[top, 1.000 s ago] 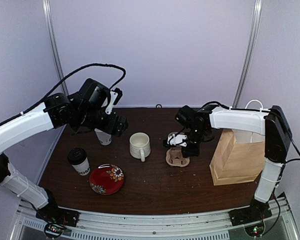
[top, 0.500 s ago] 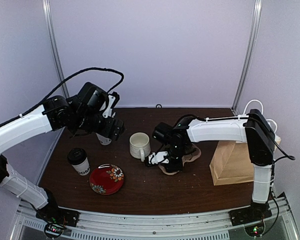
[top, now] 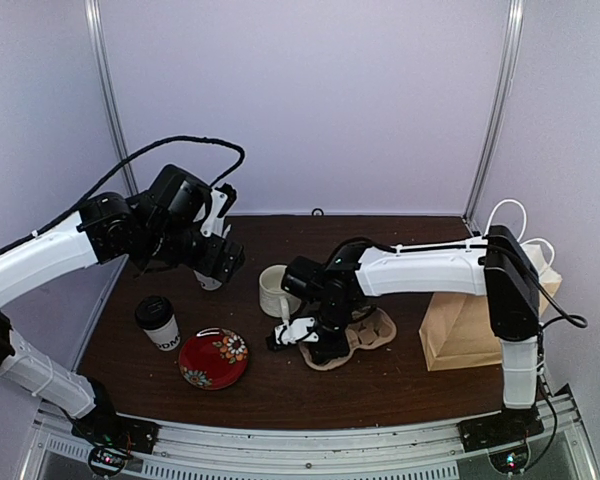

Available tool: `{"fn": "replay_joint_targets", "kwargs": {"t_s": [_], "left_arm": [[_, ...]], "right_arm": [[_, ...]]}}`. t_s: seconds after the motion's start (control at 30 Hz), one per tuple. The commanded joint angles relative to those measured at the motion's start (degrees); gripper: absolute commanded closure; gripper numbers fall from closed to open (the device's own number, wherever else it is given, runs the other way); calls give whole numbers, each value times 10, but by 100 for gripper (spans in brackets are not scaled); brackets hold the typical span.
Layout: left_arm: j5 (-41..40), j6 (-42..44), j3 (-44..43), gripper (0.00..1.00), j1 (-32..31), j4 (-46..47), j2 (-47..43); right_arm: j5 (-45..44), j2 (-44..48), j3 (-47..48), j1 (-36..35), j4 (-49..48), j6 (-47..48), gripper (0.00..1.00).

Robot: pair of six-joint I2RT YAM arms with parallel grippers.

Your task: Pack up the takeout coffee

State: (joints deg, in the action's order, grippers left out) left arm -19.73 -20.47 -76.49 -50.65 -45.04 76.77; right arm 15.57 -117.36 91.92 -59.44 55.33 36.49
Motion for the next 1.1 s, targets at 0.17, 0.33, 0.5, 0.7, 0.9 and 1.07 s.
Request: {"fn": "replay_joint_targets", "kwargs": {"t_s": [0.17,0.33,0.5,0.7,0.9,1.07], "left_arm": [[-47,53,-12,2,4,-26,-23],[-50,68,-11,3,5,-38,-35],[44,26,-44,22,4,-71,19],[124,4,-72,34,-23,-77,108],[179,35,-148,42,-65,-78,223],[221,41,-220,42,-85,-91,308]], "right_arm": [[92,-20,57,-33,53,-34,85],[90,4,90,-28,86,-36,84],[110,85,105,19,138,-23,70],[139,228,88,152,161,-5,54],[212,336,41,354,39,-85,41],[274,373,26,459,-22,-135,34]]}}
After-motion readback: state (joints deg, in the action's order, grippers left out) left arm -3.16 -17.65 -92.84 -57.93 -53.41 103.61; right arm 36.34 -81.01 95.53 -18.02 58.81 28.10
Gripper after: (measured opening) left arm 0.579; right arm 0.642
